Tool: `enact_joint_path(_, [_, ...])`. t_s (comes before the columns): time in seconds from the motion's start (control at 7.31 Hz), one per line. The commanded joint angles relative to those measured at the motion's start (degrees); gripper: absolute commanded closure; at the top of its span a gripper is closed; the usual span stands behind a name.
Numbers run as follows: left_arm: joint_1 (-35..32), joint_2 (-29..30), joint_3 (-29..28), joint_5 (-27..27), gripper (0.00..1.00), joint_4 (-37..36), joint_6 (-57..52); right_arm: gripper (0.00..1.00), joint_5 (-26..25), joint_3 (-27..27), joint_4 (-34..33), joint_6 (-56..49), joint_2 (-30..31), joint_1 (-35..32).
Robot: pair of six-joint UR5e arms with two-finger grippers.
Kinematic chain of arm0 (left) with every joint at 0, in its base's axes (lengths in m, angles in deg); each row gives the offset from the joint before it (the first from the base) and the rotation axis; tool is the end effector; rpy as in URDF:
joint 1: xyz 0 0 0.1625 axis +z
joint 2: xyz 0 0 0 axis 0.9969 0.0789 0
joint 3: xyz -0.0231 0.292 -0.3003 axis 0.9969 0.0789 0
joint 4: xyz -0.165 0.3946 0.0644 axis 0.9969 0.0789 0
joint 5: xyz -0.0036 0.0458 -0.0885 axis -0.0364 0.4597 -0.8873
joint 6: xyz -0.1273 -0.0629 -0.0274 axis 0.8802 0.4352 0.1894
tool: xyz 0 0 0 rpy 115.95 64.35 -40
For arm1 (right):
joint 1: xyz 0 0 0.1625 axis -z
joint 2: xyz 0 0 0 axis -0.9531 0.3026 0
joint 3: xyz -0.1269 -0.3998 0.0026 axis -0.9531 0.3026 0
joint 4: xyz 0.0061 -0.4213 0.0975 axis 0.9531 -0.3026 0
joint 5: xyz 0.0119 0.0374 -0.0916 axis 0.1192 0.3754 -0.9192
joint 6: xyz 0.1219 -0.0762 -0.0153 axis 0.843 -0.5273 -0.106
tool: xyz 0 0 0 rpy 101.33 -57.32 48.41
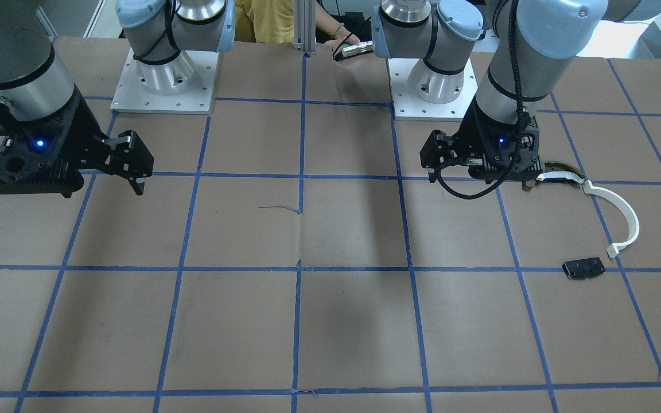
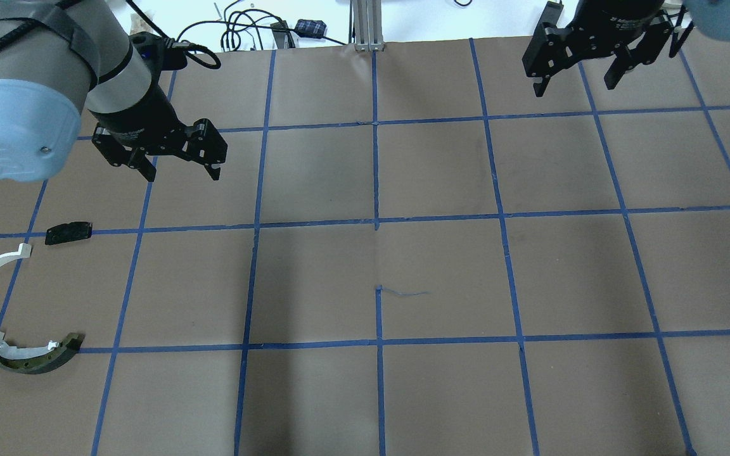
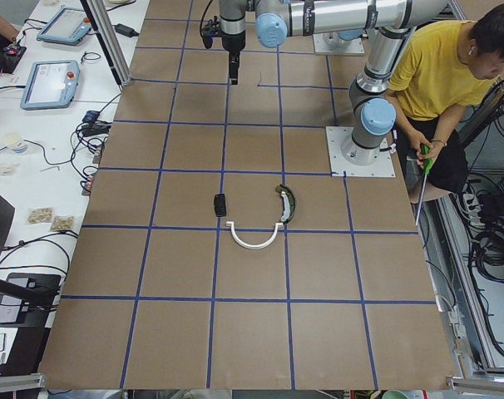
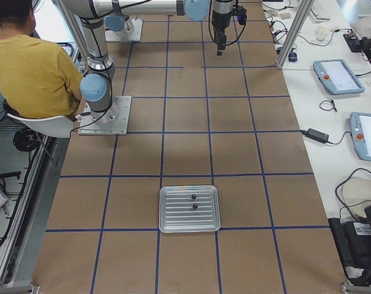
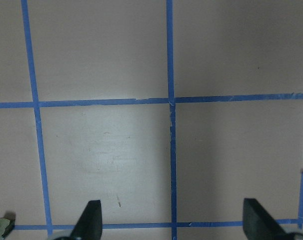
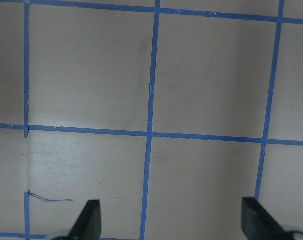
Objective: Place bearing gear from tray to pile
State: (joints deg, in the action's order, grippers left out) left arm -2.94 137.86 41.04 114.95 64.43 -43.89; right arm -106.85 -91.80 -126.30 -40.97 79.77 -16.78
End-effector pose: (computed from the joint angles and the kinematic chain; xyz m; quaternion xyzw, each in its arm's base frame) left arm -0.1171 -0.5244 0.3792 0.0089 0.9999 0.0071 0.0059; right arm 0.1217 -0.5874 0.4452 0.0412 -0.9990 0.0088 0.0113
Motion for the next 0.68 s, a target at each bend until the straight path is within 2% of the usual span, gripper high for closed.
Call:
enact_joint_path(0.0, [0.0,-0.1,0.0,0.0,0.00,0.0,0.0,0.00,0.1,0.5,-0.3,-0.6,-0.8,0.0])
enact_joint_path(0.55, [0.0,-0.1,0.0,0.0,0.00,0.0,0.0,0.00,-0.9,-1.4,-3.3,-0.8,-0.9,1.4])
